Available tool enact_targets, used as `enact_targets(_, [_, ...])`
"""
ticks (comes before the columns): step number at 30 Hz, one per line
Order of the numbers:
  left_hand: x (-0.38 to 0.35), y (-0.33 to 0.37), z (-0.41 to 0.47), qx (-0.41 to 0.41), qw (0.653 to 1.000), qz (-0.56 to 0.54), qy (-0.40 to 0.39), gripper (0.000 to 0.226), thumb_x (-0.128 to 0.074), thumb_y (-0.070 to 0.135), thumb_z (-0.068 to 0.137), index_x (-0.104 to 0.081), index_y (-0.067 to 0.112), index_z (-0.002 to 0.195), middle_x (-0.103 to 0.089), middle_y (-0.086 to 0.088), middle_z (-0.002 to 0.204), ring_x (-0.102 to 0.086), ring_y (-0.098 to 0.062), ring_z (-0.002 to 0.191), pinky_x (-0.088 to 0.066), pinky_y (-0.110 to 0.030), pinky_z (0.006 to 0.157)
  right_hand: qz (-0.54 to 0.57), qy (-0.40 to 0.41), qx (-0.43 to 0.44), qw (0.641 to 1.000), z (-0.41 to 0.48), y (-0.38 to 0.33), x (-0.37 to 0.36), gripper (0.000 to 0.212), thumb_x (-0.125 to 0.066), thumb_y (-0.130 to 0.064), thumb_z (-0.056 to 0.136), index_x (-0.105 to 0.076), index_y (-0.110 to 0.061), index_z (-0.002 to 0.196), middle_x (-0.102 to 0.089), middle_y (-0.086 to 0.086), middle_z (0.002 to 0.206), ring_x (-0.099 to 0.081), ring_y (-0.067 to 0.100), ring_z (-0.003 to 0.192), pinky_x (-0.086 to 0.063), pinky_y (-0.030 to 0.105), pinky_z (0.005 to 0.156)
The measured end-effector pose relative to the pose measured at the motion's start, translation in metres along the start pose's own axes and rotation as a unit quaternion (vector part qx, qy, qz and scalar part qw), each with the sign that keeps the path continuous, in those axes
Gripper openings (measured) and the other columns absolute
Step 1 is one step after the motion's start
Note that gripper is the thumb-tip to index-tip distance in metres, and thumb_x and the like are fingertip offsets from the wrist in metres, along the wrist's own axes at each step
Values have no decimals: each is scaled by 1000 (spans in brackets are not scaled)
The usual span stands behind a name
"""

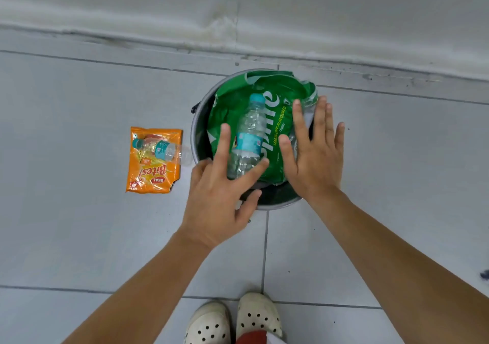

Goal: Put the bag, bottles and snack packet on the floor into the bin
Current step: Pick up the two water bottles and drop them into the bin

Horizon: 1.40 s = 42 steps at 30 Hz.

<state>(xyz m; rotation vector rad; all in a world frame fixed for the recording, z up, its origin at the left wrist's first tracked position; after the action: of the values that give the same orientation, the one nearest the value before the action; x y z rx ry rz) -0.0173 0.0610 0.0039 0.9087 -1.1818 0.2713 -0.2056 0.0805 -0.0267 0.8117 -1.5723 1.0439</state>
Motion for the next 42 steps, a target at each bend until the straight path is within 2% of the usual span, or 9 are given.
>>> enact_targets(7, [8, -46, -6, 113, 984, -80, 116, 61, -57, 51, 88, -45, 25, 143, -13, -26, 159, -24, -23, 148, -36, -54, 110, 7, 8, 10, 1000, 0, 0, 0, 63, -5, -58, 97, -11, -32, 153, -4, 19, 160, -2, 32, 148, -5, 55, 118])
enact_targets(16, [-31, -126, 19, 353, 897, -222, 147, 55, -20, 50, 93, -49, 26, 133, -42, -10, 145, -37, -21, 135, -30, -37, 113, 10, 26, 14, 1000, 1, 1, -3, 60, -7, -57, 97, -13, -35, 153, -5, 21, 160, -4, 33, 148, -5, 55, 118])
enact_targets(20, [-53, -157, 16, 476, 876, -75, -30, 57, -30, 56, 96, -33, 32, 147, -13, -13, 160, -31, -39, 140, -31, -51, 112, 8, 38, 17, 999, 1, 3, -6, 59, -8, -57, 98, -12, -36, 153, -6, 21, 160, -4, 33, 148, -5, 54, 117])
enact_targets(24, [-69, -166, 4, 439, 866, 38, -237, 63, -38, 57, 94, -17, 39, 151, 25, -3, 161, -3, -51, 145, -26, -66, 110, 7, 48, 19, 999, 0, 4, -7, 60, -7, -58, 98, -14, -35, 153, -7, 21, 160, -5, 33, 148, -7, 54, 117])
enact_targets(27, [-76, -168, -7, 425, 868, 13, -257, 58, -42, 53, 94, -37, 29, 147, 24, -7, 161, -38, -55, 131, -42, -54, 104, 8, 48, 19, 999, 2, 4, -8, 60, -7, -58, 98, -14, -36, 153, -7, 20, 160, -4, 32, 148, -7, 54, 117])
enact_targets(30, [-74, -161, -19, 379, 898, 47, -219, 39, -49, 38, 95, -56, 22, 131, 15, -9, 163, -59, -49, 106, -51, -45, 86, 4, 45, 17, 999, 2, 4, -8, 60, -6, -58, 97, -13, -36, 153, -7, 19, 160, -4, 32, 148, -7, 54, 118])
enact_targets(34, [-68, -154, -33, 380, 919, -9, -101, 22, -56, 24, 94, -68, 18, 111, 3, -6, 164, -43, -44, 130, -44, -42, 101, 3, 39, 16, 999, 1, 4, -8, 59, -7, -57, 97, -13, -36, 153, -7, 19, 160, -4, 32, 148, -6, 55, 118])
enact_targets(38, [-37, -131, -33, 431, 877, -176, 117, 13, -64, 20, 88, -71, 23, 99, -13, -3, 160, -37, -18, 139, -41, -30, 108, 6, 32, 14, 999, 0, 2, -7, 60, -6, -57, 97, -15, -35, 153, -7, 20, 160, -4, 33, 148, -7, 55, 117])
enact_targets(42, [12, -83, -27, 300, 882, -241, 272, 13, -67, 14, 85, -70, 24, 94, -26, -10, 153, -49, 5, 123, -56, -26, 87, 9, 23, 9, 1000, 0, 1, -4, 61, -4, -58, 97, -16, -34, 153, -6, 20, 160, -4, 33, 148, -6, 56, 117])
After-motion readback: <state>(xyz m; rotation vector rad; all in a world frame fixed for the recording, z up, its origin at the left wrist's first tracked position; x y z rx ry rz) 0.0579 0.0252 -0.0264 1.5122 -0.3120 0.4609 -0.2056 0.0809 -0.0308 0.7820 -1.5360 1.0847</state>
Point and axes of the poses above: each hand's wrist, its own z-axis towards the middle knuckle, its own x-axis out of the back of the hand, y = z × x, the point moved 2 cm from there along z, towards the middle knuckle
